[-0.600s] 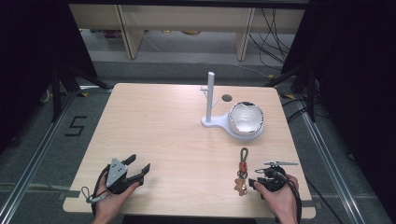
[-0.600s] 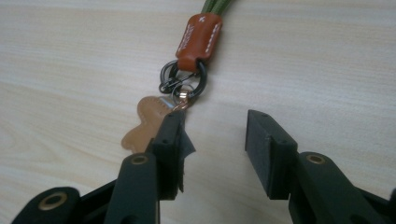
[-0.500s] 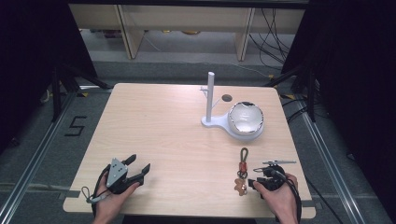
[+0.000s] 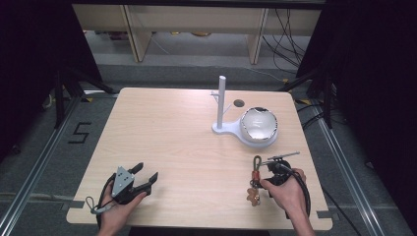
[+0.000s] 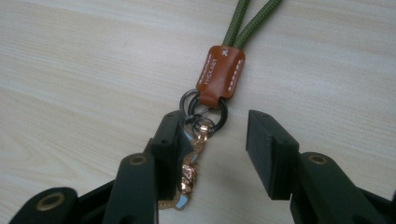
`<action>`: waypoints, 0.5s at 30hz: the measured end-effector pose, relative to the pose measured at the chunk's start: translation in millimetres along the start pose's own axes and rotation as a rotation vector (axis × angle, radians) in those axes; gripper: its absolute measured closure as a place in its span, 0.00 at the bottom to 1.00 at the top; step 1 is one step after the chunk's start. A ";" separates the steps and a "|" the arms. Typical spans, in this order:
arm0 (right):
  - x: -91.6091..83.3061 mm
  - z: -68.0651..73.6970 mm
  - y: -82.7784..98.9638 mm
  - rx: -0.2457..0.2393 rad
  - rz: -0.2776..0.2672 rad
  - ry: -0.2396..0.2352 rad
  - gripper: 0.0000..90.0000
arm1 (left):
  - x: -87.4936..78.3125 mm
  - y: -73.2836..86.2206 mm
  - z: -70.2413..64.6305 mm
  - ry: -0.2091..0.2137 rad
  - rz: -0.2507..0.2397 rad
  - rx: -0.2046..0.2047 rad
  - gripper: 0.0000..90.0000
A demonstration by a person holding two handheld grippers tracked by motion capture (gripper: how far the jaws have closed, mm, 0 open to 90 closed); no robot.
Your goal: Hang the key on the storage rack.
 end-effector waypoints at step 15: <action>20.1 0.4 -18.4 0.025 0.096 0.060 0.63 | 1.2 -0.6 -0.7 0.005 -0.011 0.003 0.37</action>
Point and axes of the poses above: each handheld gripper's, and its own axes: x roughly forward along the jaws, y roughly out of its underside, z roughly to its left, the point moved 9 cm from there along x, roughly forward along the jaws, and after that the axes turned 6 degrees about y, right-handed, at the moved point
